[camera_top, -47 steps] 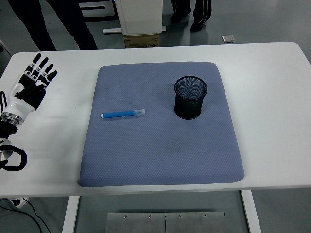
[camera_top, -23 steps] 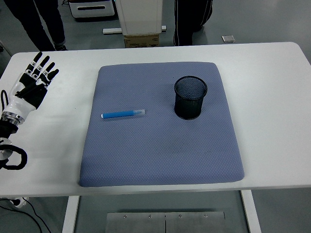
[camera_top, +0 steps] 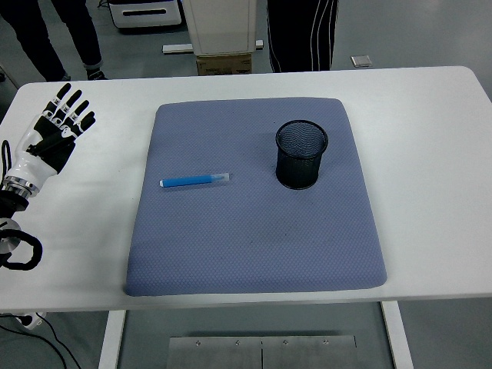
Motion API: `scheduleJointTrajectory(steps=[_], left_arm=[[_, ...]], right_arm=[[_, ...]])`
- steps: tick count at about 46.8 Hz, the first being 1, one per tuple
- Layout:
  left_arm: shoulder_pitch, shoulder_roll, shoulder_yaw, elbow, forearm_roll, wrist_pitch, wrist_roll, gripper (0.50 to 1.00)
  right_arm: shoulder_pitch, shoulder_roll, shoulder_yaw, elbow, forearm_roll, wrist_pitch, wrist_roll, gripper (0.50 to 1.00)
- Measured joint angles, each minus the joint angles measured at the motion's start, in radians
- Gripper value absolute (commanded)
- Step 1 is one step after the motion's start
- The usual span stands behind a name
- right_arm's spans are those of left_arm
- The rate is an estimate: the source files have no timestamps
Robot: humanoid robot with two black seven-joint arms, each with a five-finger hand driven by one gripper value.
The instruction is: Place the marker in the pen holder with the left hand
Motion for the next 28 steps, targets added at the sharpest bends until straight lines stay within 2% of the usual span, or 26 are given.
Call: scheduleJointTrajectory(steps=[6, 13, 28], left_arm=[[-0.028, 0.009, 0.004, 0.001, 0.041, 0.003, 0.0, 1.0], [-0.101, 0.016, 0.041, -0.003, 0.089, 0.001, 0.018, 1.0], [-0.338, 0.052, 0.423, -0.011, 0.134, -0.001, 0.03, 1.0]], right_arm=[[0.0, 0.0, 0.0, 0.0, 0.0, 0.0, 0.0, 1.0], [0.0, 0.0, 0.0, 0.0, 0.0, 0.0, 0.0, 1.0], [0.0, 0.0, 0.0, 0.0, 0.0, 0.0, 0.0, 1.0]])
